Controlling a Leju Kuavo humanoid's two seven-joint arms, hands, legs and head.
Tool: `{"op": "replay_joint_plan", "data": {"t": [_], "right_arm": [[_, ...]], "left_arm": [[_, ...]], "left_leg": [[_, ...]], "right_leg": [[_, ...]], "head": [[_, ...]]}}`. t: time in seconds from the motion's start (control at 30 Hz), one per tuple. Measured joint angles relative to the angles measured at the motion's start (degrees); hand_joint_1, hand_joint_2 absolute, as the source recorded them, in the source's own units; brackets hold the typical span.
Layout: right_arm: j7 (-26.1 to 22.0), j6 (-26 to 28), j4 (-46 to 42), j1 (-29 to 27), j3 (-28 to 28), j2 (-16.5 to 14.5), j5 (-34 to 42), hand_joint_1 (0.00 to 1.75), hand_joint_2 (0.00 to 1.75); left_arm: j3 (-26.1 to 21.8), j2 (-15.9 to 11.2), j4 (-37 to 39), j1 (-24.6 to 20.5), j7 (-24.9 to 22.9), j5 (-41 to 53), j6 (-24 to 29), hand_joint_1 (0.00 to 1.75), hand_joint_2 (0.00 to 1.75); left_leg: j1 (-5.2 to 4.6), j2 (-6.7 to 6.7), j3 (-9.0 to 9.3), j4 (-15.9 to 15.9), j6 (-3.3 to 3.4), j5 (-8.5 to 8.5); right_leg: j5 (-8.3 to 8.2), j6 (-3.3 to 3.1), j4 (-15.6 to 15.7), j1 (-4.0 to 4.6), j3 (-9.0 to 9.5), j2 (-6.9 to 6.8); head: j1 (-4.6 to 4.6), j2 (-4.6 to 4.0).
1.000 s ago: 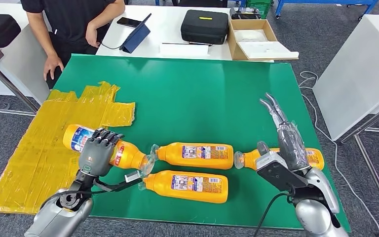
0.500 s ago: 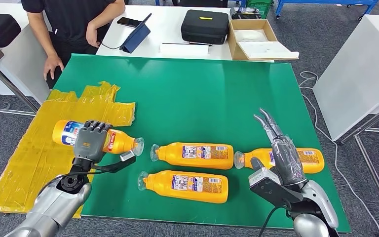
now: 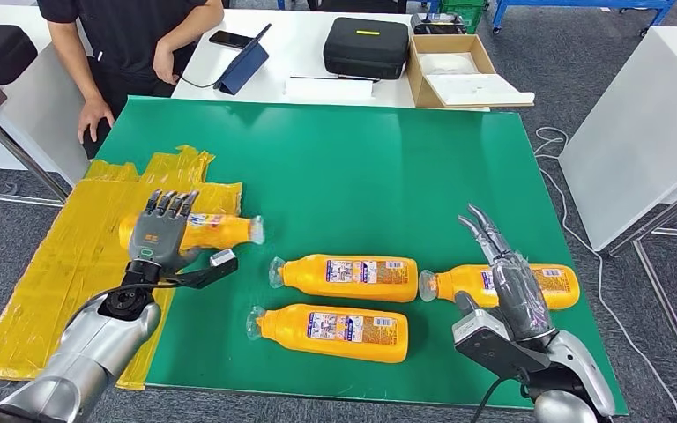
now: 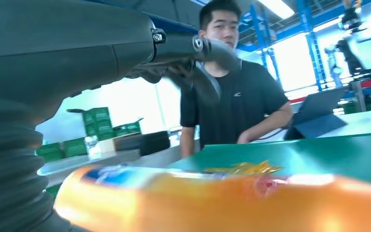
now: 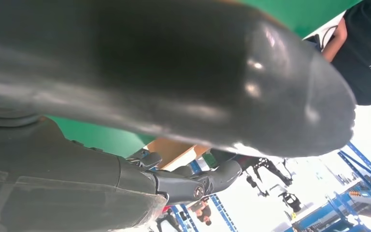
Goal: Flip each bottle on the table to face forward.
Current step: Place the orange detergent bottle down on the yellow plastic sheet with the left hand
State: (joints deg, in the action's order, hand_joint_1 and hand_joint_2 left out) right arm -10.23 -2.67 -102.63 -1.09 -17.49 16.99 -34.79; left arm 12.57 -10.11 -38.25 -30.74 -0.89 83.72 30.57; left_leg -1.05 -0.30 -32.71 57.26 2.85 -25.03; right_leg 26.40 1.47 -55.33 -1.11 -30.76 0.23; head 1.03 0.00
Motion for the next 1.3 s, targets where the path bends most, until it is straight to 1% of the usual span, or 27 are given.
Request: {"op": "replay_joint_plan", "data": {"t": [0.13, 0.27, 0.37, 0.43, 0.53, 0.6, 0.7, 0.77, 0.83, 0.87, 0.93, 1.0, 1.1, 1.23, 1.27, 1.3], "right_arm": [[0.00, 0.24, -0.44, -0.71, 0.00, 0.83, 0.28, 0.00, 0.00], [0.09, 0.26, -0.67, -1.00, 0.00, 1.32, 0.32, 0.00, 0.00], [0.80, 0.27, -0.68, -1.04, 0.00, 1.57, -0.15, 0.00, 0.00], [1.69, 0.43, -0.68, -1.14, 0.00, 1.73, -1.08, 0.00, 0.00], [2.78, 0.83, -0.69, -1.76, 0.00, 1.72, -2.69, 0.00, 0.00], [3.01, 0.95, -0.73, -2.23, 0.00, 1.68, -3.26, 0.00, 0.00], [3.04, 1.09, -0.84, -2.49, 0.00, 1.64, -4.02, 0.00, 0.00], [3.13, 1.33, -0.86, -2.55, 0.03, 1.69, -4.90, 0.00, 0.87], [3.45, 1.73, -0.86, -2.65, 0.34, 2.00, -5.47, 0.00, 1.75], [3.66, 1.95, -0.86, -2.74, 0.72, 2.39, -5.56, 0.00, 1.75], [3.96, 2.34, -0.86, -3.20, 2.01, 3.60, -5.57, 0.00, 1.75], [3.85, 2.60, -0.86, -4.15, 4.00, 5.17, -5.59, 0.00, 1.75], [3.23, 2.56, -0.84, -5.29, 6.38, 6.99, -5.85, 0.00, 1.75], [3.07, 2.44, -0.83, -5.43, 6.82, 7.41, -5.92, 0.00, 1.75], [2.89, 1.89, -0.70, -5.43, 7.56, 8.28, -5.96, 0.00, 1.75], [2.69, 0.87, -0.48, -5.45, 8.78, 9.95, -5.79, 0.00, 1.75]], "left_arm": [[0.22, 0.50, 0.93, -0.78, 1.94, -0.90, -0.18, 0.00, 0.00], [0.66, 0.88, 1.36, -1.11, 2.49, -1.41, -0.41, 0.00, 0.00], [0.84, 1.28, 1.31, -1.23, 3.96, -3.97, -1.24, 0.00, 0.00], [0.62, 1.96, 0.71, -1.11, 7.09, -10.36, -3.10, 0.00, 0.00], [-1.72, 3.72, -2.80, 0.23, 13.27, -27.46, -8.16, 0.00, 0.00], [-3.54, 4.68, -6.16, 1.49, 15.00, -35.25, -10.73, 0.00, 0.00], [-5.16, 5.31, -10.81, 3.34, 16.43, -42.32, -13.89, 0.00, 0.00], [-6.80, 5.69, -15.59, 5.58, 17.33, -53.79, -17.56, 0.00, 0.00], [-8.64, 5.93, -21.64, 8.45, 17.21, -68.07, -20.20, 0.00, 0.00], [-9.55, 5.81, -24.81, 9.91, 17.03, -74.77, -20.65, 0.00, 0.00], [-11.23, 4.99, -30.65, 12.71, 17.31, -85.08, -20.45, 0.00, 0.00], [-12.95, 3.34, -36.03, 15.52, 18.56, -91.21, -19.61, 0.00, 0.00], [-14.84, 1.35, -40.94, 18.44, 19.86, -94.97, -19.04, 0.00, 0.00], [-15.17, 0.94, -41.65, 18.93, 19.99, -95.52, -19.03, 0.00, 0.00], [-15.47, 0.23, -42.56, 19.52, 20.05, -96.33, -19.05, 0.00, 0.00], [-15.83, -0.81, -43.72, 20.30, 20.17, -97.47, -19.04, 0.00, 0.00]], "left_leg": [[0.00, 0.02, 0.01, 0.00, 0.00, 0.00], [0.00, 0.02, 0.01, 0.00, 0.00, 0.00], [0.01, 0.01, 0.02, 0.00, 0.00, 0.00], [0.01, 0.01, 0.02, 0.00, 0.00, 0.00], [-0.01, 0.01, 0.01, 0.00, 0.00, 0.00], [-0.01, 0.03, 0.00, 0.00, 0.01, 0.00], [-0.03, 0.04, 0.00, 0.00, 0.01, 0.00], [-0.03, 0.06, 0.00, 0.00, 0.01, -0.01], [-0.03, 0.09, 0.00, -0.01, 0.01, -0.01], [-0.03, 0.10, 0.00, -0.01, 0.01, -0.01], [-0.03, 0.08, -0.01, -0.01, 0.00, -0.02], [-0.02, 0.05, -0.01, -0.02, 0.00, -0.02], [-0.02, 0.04, -0.02, -0.03, 0.00, -0.02], [-0.02, 0.04, -0.02, -0.03, 0.00, -0.02], [-0.02, 0.04, -0.02, -0.03, 0.00, -0.02], [-0.02, 0.03, -0.02, -0.03, 0.02, -0.01]], "right_leg": [[-0.03, 0.03, 0.00, 0.00, 0.01, 0.00], [-0.03, 0.04, 0.00, 0.00, 0.00, 0.00], [-0.03, 0.04, 0.00, 0.00, 0.00, 0.00], [-0.03, 0.04, 0.00, 0.00, 0.01, 0.00], [-0.03, 0.05, 0.00, 0.00, 0.03, 0.00], [-0.03, 0.05, 0.00, 0.00, 0.02, 0.01], [-0.03, 0.05, 0.00, 0.00, 0.02, 0.01], [-0.03, 0.05, 0.00, 0.00, 0.01, 0.03], [-0.03, 0.05, 0.00, 0.00, 0.01, 0.07], [-0.03, 0.05, 0.00, 0.00, 0.01, 0.09], [-0.03, 0.05, 0.01, 0.00, 0.00, 0.09], [-0.02, 0.04, 0.01, 0.00, 0.00, 0.08], [-0.02, 0.04, 0.01, 0.00, -0.02, 0.08], [-0.02, 0.04, 0.01, 0.00, -0.02, 0.08], [-0.02, 0.04, 0.02, 0.00, -0.02, 0.08], [-0.04, 0.06, 0.02, 0.00, -0.01, 0.07]], "head": [[0.01, 0.00], [0.01, 0.00], [0.02, 0.00], [0.01, 0.00], [0.01, 0.00], [0.00, 0.00], [0.01, 0.00], [0.01, 0.00], [0.01, 0.00], [0.01, 0.00], [0.01, 0.00], [0.01, 0.00], [0.02, 0.00], [0.02, 0.00], [0.02, 0.00], [0.02, 0.00]]}}
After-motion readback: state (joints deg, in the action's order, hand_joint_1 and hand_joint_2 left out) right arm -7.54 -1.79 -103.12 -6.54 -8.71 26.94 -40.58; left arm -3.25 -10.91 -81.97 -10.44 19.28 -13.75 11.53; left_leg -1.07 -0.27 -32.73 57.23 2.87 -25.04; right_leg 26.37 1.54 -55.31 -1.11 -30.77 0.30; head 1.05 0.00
